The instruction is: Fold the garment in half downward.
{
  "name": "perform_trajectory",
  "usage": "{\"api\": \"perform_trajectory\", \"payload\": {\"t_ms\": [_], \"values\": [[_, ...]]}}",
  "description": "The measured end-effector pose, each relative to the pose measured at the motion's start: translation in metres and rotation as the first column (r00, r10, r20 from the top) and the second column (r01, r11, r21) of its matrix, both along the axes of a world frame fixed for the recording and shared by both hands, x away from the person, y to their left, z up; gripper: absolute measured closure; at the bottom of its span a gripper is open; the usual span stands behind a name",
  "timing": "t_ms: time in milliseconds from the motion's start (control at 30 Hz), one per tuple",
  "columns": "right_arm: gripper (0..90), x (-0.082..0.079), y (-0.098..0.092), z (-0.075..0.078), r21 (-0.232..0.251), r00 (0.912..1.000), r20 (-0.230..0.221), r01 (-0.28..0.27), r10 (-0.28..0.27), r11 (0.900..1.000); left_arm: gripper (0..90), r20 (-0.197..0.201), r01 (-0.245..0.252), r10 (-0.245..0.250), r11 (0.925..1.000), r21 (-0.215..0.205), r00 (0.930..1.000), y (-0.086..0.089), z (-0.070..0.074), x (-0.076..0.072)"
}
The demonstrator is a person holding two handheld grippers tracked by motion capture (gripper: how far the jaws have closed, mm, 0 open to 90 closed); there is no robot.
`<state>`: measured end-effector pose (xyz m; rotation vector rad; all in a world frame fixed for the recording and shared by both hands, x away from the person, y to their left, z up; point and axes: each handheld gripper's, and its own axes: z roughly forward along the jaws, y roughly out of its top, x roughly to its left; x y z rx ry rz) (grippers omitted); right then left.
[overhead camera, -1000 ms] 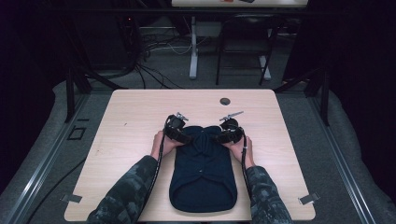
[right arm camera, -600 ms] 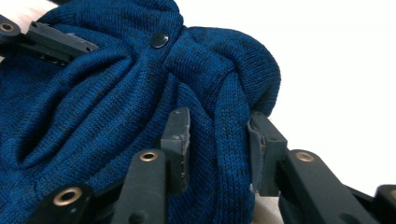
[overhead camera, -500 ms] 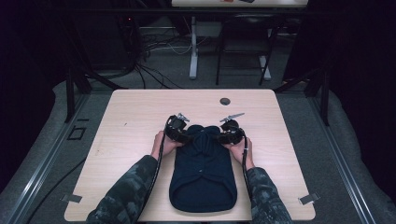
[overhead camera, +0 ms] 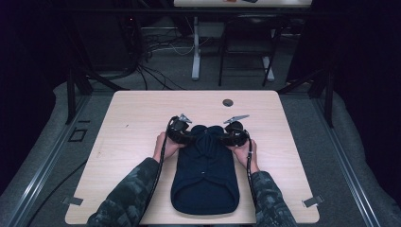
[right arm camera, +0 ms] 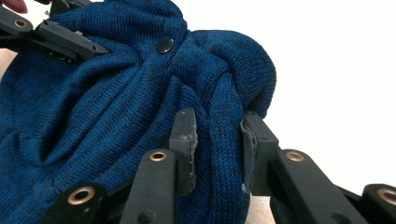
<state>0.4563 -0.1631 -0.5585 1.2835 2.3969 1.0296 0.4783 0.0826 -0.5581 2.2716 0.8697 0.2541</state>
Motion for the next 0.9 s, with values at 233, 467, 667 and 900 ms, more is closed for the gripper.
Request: {"api": "perform_trajectory", "payload": {"t_ms": [233,467,667,900], "values": [[69.2,-0.006,-0.001,0.009,0.004,0.9996,0.029,-0.003,0.003,1.000,64.3,0.031,0.005,-0.005,0.9999,-0.010,0.9995,0.002,0.009,-0.005],[69.0,-0.013,-0.002,0.018,0.003,0.9973,0.071,-0.019,0.019,1.000,64.2,0.060,0.018,-0.017,0.9996,-0.021,0.9981,0.004,0.018,-0.011],[69.0,-0.020,-0.003,0.028,-0.009,0.9935,0.108,-0.035,0.036,0.999,64.2,0.092,0.028,-0.025,0.9991,-0.032,0.9955,0.005,0.026,-0.017],[68.9,-0.028,-0.004,0.038,-0.013,0.9879,0.147,-0.049,0.050,0.999,63.9,0.121,0.049,-0.045,0.9984,-0.030,0.9916,0.006,0.038,-0.025]]}}
